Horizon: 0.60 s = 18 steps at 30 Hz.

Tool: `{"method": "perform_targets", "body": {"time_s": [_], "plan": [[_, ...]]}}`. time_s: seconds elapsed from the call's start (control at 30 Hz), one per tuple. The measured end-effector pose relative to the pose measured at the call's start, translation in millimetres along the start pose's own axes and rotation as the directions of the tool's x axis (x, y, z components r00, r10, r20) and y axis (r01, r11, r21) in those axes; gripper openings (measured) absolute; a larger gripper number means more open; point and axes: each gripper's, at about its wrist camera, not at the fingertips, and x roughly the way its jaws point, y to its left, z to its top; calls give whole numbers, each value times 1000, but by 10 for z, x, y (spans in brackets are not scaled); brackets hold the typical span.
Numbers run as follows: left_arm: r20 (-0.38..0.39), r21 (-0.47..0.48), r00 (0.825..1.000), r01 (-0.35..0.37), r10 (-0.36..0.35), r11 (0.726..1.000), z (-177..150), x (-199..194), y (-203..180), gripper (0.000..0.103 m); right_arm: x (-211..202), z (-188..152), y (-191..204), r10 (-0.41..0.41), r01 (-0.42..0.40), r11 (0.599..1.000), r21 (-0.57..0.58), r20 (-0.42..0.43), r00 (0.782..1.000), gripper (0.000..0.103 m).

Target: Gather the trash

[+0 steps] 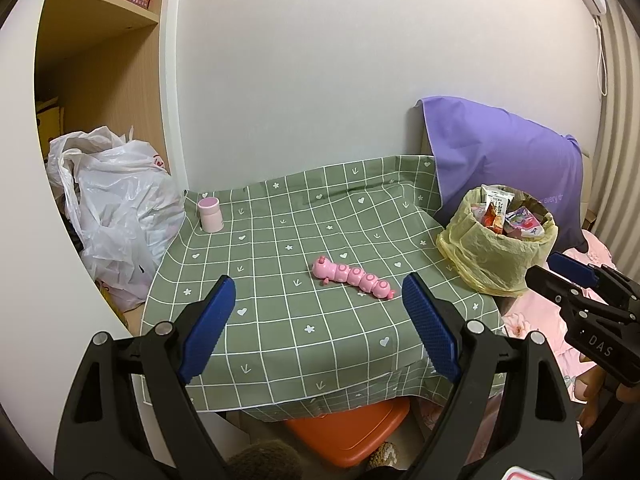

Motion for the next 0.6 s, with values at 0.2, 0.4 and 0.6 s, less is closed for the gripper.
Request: {"method": "perform_targets", "body": {"time_s": [0.2,0.4,0.6], "plan": [[-1,1,1000,-1,1,1000,4,5,0,81,-14,0,-13,-7,7,1000,1,2,1000,48],[6,0,1000,-19,19,1000,2,-11,-5,81,-21,-2,-8,-11,11,1000,3,3,1000,48],[-2,-9,1000,-21,21,1000,-8,4,12,81,-22,-2,-9,-17,17,1000,2,3,1000,48]]}}
